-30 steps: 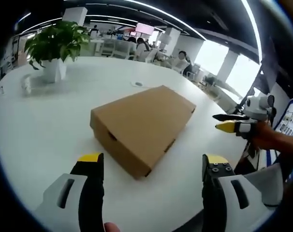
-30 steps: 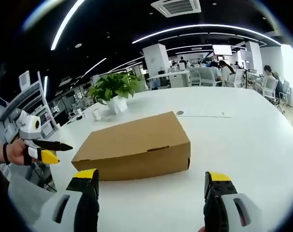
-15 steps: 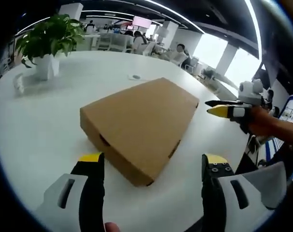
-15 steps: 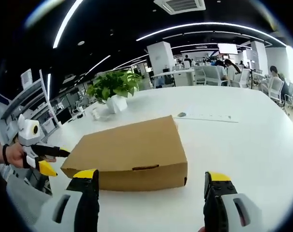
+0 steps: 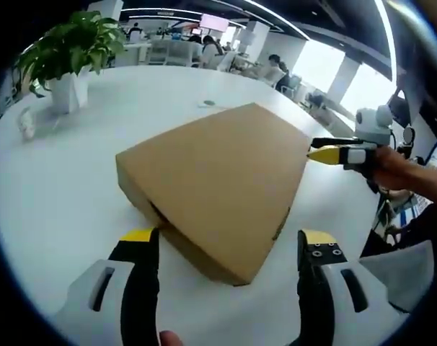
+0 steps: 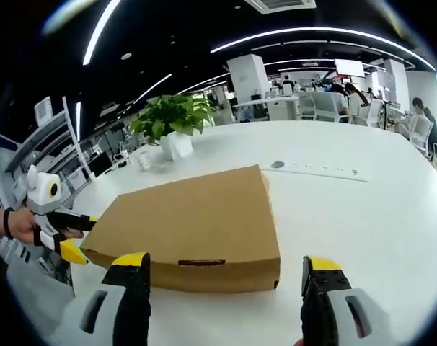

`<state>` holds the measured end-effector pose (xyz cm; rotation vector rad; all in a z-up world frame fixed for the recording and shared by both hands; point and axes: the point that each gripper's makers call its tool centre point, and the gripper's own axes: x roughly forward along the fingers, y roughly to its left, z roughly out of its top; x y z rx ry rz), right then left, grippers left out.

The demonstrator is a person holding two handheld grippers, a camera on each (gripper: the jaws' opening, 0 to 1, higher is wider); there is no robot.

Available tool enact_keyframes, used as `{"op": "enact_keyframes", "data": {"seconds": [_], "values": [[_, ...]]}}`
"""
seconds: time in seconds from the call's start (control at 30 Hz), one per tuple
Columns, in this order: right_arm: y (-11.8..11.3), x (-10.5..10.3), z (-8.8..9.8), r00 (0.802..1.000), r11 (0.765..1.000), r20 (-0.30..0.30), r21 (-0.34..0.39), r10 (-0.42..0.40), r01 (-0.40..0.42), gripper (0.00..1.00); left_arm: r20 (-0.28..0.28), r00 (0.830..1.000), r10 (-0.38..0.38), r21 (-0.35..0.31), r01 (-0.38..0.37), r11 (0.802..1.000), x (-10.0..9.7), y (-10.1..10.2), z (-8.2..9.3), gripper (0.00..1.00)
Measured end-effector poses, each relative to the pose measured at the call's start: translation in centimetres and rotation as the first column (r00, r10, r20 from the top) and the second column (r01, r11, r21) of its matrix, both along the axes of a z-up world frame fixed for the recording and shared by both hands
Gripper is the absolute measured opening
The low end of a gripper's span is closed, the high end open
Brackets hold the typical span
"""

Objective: Operate the shoe box by opening the lid, removing the specified soft item, and placing it in the target area until the item is outside and the box remains undamaged.

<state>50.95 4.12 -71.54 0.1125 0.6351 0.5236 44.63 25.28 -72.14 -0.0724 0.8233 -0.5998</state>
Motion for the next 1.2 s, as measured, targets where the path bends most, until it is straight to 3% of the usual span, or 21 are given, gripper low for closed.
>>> {"op": "enact_keyframes", "data": {"seconds": [0.33, 0.7, 1.2], "values": [[1.6, 0.7, 0.1, 0.999, 0.999, 0.012, 0.003, 0.034, -0.034, 0.79, -0.020, 1.000, 0.009, 0.053, -0.008, 0.999, 0.7, 0.3, -1.1, 0.74], [2.1, -0.5, 0.4, 1.000, 1.000, 0.002, 0.014, 0.015, -0.015, 0.74, -0.027, 0.999, -0.019, 0.085, 0.021, 0.996, 0.3, 0.3, -1.3, 0.71], [5.1, -3.2, 0.4, 0.999, 0.998, -0.004, 0.037, -0.045, 0.045, 0.69, -0.042, 0.996, -0.077, 0.134, 0.082, 0.988, -0.8, 4.0, -1.1, 0.69]]}}
